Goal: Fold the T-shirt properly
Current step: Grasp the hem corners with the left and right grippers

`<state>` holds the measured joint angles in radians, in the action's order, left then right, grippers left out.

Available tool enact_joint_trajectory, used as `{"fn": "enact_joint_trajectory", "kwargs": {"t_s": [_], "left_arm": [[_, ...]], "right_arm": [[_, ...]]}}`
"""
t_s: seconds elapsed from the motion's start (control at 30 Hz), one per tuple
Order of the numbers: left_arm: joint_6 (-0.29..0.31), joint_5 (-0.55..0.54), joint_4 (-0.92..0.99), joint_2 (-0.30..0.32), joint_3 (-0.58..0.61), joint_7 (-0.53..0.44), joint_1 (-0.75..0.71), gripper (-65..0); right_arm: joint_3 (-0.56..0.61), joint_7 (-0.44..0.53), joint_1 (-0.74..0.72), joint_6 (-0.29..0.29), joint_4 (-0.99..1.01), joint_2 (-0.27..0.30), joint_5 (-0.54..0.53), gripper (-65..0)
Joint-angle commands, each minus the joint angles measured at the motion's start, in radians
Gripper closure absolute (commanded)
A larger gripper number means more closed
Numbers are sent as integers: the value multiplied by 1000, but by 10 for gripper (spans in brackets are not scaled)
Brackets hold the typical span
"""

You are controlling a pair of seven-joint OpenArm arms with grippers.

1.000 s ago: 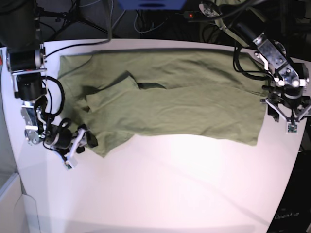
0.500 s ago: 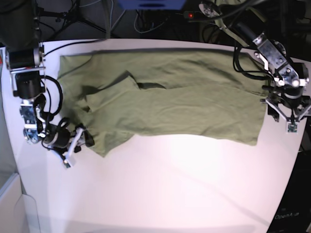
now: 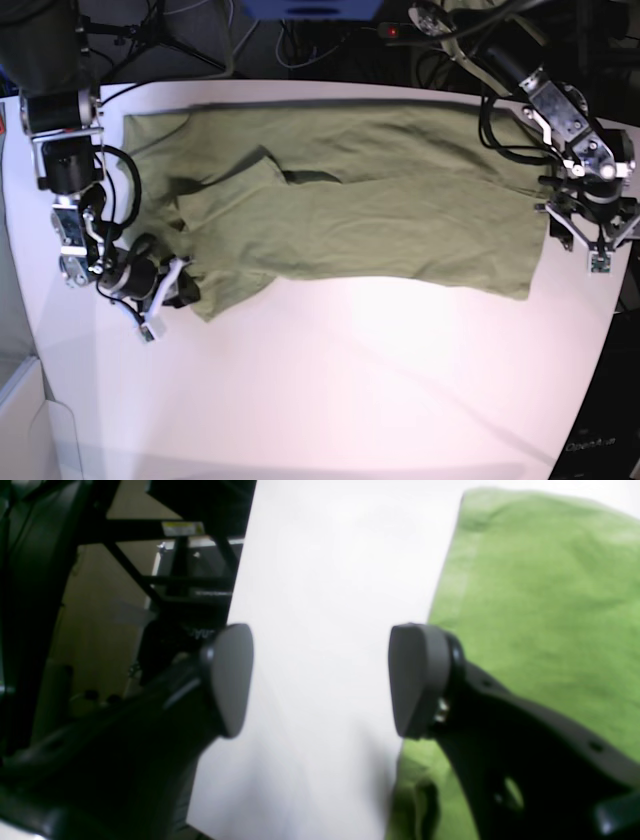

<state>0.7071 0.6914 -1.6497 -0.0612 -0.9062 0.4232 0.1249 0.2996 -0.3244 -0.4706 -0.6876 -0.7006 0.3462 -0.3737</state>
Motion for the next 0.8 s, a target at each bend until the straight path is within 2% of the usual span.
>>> {"fn": "enact_joint_trajectory", "kwargs": {"t_s": [0.0,0.07,0.27,0.47,0.53,0.77], "left_arm": [[-9,-11,-16,10,3,-20,20,-407],[-9,-11,-16,10,3,-20,32,-407],[-9,-9,-16,14,3,-20,65,-407],[-9,-9,-13,16,5,-19,88,-407],[-9,-9,21,19,6,-19,111,-407],[-9,47,259,87,3,-20,218,-417]], "right_arm": [[2,-23,-14,-7,-6,3,9,-58],[2,-23,-14,-7,-6,3,9,-6],[2,-15,-10,-7,-20,7,9,-13],[3,18,51,-8,-136,27,9,-13],[3,18,59,-8,-152,29,9,-13],[3,17,62,-8,-147,35,11,-12]]}}
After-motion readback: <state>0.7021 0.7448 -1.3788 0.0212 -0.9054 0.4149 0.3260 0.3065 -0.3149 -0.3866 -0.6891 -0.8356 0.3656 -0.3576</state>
